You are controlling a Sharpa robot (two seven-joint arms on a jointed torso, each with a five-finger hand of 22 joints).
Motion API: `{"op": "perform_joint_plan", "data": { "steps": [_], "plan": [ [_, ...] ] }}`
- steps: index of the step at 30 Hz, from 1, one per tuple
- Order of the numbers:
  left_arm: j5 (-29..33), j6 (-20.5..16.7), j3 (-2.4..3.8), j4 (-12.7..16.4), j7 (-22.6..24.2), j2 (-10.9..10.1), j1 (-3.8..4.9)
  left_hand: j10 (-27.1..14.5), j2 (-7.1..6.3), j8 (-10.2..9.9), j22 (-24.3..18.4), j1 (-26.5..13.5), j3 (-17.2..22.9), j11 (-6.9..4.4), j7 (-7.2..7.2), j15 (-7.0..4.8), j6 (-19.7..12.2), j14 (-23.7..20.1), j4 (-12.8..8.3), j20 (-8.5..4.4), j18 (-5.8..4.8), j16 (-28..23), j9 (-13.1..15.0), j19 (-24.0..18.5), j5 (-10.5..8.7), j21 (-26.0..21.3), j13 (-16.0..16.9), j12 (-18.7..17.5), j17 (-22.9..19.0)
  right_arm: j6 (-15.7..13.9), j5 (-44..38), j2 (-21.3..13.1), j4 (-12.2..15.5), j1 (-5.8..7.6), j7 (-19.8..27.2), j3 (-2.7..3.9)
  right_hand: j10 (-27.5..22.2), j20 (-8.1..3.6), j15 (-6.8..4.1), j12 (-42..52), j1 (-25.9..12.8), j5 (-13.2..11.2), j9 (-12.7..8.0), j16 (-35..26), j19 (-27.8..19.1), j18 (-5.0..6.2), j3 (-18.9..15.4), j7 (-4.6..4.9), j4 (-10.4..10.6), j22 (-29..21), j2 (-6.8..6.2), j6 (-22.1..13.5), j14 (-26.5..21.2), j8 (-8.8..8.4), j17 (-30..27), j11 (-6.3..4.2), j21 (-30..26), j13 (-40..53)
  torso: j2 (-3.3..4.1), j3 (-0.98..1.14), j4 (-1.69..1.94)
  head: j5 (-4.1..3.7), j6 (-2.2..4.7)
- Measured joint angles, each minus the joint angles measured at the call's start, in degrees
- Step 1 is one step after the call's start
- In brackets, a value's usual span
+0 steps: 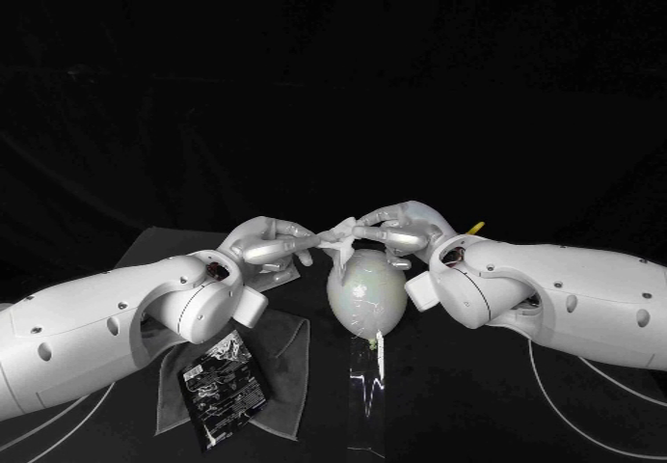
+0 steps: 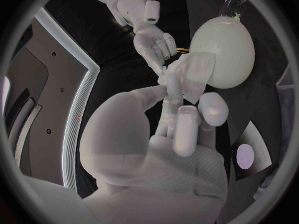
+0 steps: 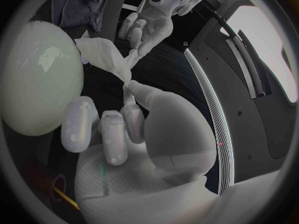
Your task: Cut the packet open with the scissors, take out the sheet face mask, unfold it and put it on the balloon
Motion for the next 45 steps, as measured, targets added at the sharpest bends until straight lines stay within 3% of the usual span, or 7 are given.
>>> {"op": "perform_joint_plan", "data": {
  "steps": [5, 13, 19, 27, 38, 45],
  "plan": [
    [-0.2, 0.4, -0.03, -1.6, 0.0, -0.2, 1.78, 0.0, 0.00, -0.1, 0.0, 0.0, 0.0, 0.00, 0.00, 0.00, 0.0, 0.0, 0.0, 0.00, 0.00, 0.0, 0.0, 0.0, 0.00, 0.0, 0.0, 0.0, 0.0, 0.0, -0.1, 0.2, -1.4, 1.24, 0.1, 0.10, 0.0, 0.00, 0.00, 0.0, 0.0, 0.0, 0.0, 0.0, 0.0, 0.00, 0.0, 0.00, 0.0, 0.0, -0.01, 0.0, 0.0, 0.05, 0.0, 0.00, 0.0, 0.0, -0.02, 0.00, 0.00, -0.01, 0.36],
    [-1.2, 1.8, -0.01, -4.4, 0.0, -0.3, 5.98, 0.0, -0.01, -0.1, 0.4, 0.0, 0.0, 0.00, 0.01, 0.00, 0.0, 0.0, 0.0, 0.00, 0.00, 0.3, 0.0, 0.0, 0.00, 0.0, 0.0, 0.0, 0.3, 0.1, -0.1, 0.6, -4.1, 3.70, 0.4, 0.28, 0.0, 0.01, 0.01, 0.0, 0.0, -0.2, 0.0, 0.1, 0.0, 0.00, 0.1, 0.00, -0.1, 0.0, -0.01, 0.0, 0.0, 0.08, 0.0, 0.01, 0.0, 0.0, 0.02, -0.02, 0.00, -0.09, 0.99],
    [-2.4, 3.2, -0.01, -6.9, -0.2, 0.2, 7.88, 0.0, -0.01, 0.0, 0.4, 0.0, 0.0, 0.00, 0.01, 0.04, 0.0, 0.0, 0.0, 0.00, 0.00, 0.3, 0.0, 0.0, -0.01, 0.0, 0.0, 0.0, 0.5, 0.2, -0.2, 1.1, -6.0, 4.91, 0.6, 0.42, 0.0, 0.01, -0.16, 0.0, 0.0, -0.2, 0.0, 0.1, 0.0, -0.01, 0.2, 0.02, -0.2, 0.0, -0.02, -0.1, -0.2, 0.11, 0.1, 0.01, 0.0, 0.0, 0.02, -0.02, 0.02, 0.07, 1.49],
    [-3.9, 4.9, -0.06, -9.9, -0.5, 0.8, 8.57, 0.0, -0.02, 0.1, 0.5, 0.0, 0.0, 0.00, 0.18, 0.05, 0.1, 0.0, 0.0, 0.01, 0.00, 0.3, 0.0, 0.0, -0.03, 0.2, 0.0, 0.2, 0.5, 0.6, -0.2, 1.6, -9.0, 6.57, 1.1, 0.53, 0.0, 0.01, -0.19, 0.0, 0.0, 0.0, 0.0, 0.1, 0.0, -0.02, 0.2, 0.02, -0.2, 0.0, -0.02, -0.2, -0.2, 0.13, 0.0, 0.01, 0.0, 0.0, 0.03, -0.04, -0.01, 0.06, 2.16],
    [-4.5, 5.5, -0.26, -12.6, -0.8, 1.3, 8.70, 0.4, -0.26, 0.1, 0.6, -0.3, 0.0, -0.01, 0.01, 0.08, 0.4, 0.0, 0.0, 0.01, 0.00, 0.3, 0.0, 0.0, -0.07, 0.2, 0.1, 0.2, 0.5, 1.2, 0.0, 1.9, -11.1, 7.06, 1.7, 0.60, -0.1, 0.01, -0.18, 0.0, -0.3, 0.0, 0.0, 0.0, 0.0, -0.03, 0.5, 0.05, -0.5, 0.0, -0.33, -0.3, -0.2, 0.19, 0.0, 0.06, -0.1, 0.0, 0.07, -0.01, -0.01, 0.15, 2.96],
    [-3.9, 4.9, -1.11, -13.2, -1.0, 1.6, 8.71, 0.5, -0.39, 0.0, 0.6, -0.4, 0.0, -0.11, 0.00, 0.03, 0.4, 0.0, 0.0, 0.01, 0.00, 0.3, 0.0, 0.0, -0.11, 0.2, 0.1, 0.2, 0.5, 1.3, 0.3, 2.0, -11.5, 7.10, 2.3, 0.64, 0.1, 0.01, -0.18, -0.1, -0.3, 0.0, 0.0, 0.0, 0.0, -0.03, 0.5, -0.01, -0.5, 0.0, -0.34, -0.2, -0.2, 0.19, 0.0, -0.11, -0.1, 0.0, 0.07, 0.03, -0.01, 0.15, 3.26]
  ]
}}
